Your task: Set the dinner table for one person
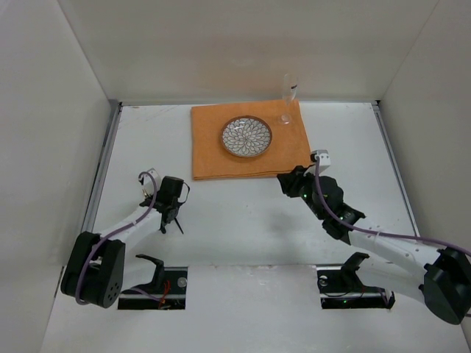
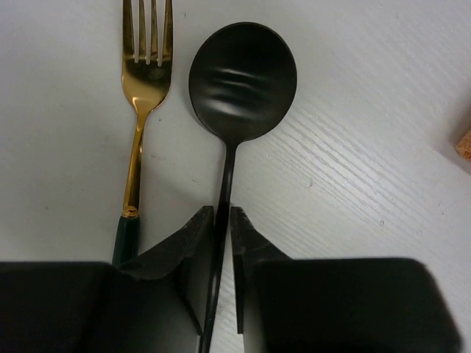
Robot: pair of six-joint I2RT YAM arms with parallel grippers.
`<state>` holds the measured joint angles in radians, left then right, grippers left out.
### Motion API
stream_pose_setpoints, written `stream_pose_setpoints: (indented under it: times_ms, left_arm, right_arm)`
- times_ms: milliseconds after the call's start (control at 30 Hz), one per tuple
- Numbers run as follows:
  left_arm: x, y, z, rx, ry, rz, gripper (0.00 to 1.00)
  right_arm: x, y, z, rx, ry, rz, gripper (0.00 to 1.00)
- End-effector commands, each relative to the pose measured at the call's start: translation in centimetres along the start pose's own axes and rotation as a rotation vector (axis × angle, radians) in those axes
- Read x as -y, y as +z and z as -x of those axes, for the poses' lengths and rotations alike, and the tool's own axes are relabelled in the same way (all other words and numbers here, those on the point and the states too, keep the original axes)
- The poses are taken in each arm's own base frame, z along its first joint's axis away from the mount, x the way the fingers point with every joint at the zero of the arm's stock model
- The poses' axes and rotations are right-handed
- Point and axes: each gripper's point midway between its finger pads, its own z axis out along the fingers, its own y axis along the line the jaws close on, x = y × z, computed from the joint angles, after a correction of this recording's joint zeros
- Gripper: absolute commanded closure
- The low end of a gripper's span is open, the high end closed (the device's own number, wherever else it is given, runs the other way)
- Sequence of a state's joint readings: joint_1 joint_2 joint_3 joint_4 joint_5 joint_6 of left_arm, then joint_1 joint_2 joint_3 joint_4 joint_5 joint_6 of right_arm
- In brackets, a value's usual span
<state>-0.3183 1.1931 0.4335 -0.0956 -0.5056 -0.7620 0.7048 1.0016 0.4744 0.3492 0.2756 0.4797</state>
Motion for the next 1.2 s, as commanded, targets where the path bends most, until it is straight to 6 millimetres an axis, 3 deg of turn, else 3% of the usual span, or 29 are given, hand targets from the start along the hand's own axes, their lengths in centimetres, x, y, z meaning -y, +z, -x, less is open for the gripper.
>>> stream_pose_setpoints:
  times_ms: [0,133,300,400,500,633,733,800,867,933,1033,1167]
  left_arm:
    - [-0.3,0.1,-1.2,-0.046,0.004,0.004,0.92]
    - [-0.5,-0.3,-0.7,-0.028,-0.014,-0.012,1.0]
    - [0.6,-2.0,1.8,0.034,-0.02,-0.075,1.0]
    - [2.2,-3.7,3.4,0.062,-0.02,-0.131,1.0]
    - [5.2,-5.9,5.0,0.101,-0.014,-0.224,1.0]
    - [12.0,-9.4,6.2,0.119,0.023,-0.387,1.0]
    - [18.2,-11.9,6.4,0.117,0.047,-0.515,1.0]
    - [23.5,-13.8,6.5,0.116,0.07,-0.614,1.0]
    - [27.4,-15.0,6.8,0.126,0.089,-0.681,1.0]
    - [32.1,-15.8,6.4,0.116,0.119,-0.746,1.0]
    - [37.5,-16.1,5.6,0.067,0.131,-0.826,1.0]
    - [43.2,-14.7,4.4,0.036,0.133,-0.865,1.0]
  right_arm:
    - [-0.7,0.0,1.6,0.06,0.031,0.028,0.66]
    - [-0.1,-0.2,2.1,0.075,0.029,0.008,0.65]
    - [0.7,-0.6,2.9,0.105,0.043,-0.017,0.65]
    - [1.3,-0.6,2.9,0.11,0.053,-0.035,0.65]
    - [1.4,-0.8,3.3,0.127,0.062,-0.038,0.64]
    - [2.6,-0.8,3.6,0.143,0.085,-0.071,0.59]
    - [3.2,-0.8,3.8,0.154,0.096,-0.091,0.57]
    - [4.2,-0.9,3.9,0.164,0.106,-0.13,0.52]
    - [5.6,-1.1,4.0,0.186,0.126,-0.177,0.49]
    - [7.2,-1.3,4.0,0.207,0.152,-0.231,0.46]
    - [8.5,-1.7,4.2,0.226,0.198,-0.258,0.46]
    - [9.9,-2.3,4.6,0.261,0.237,-0.285,0.46]
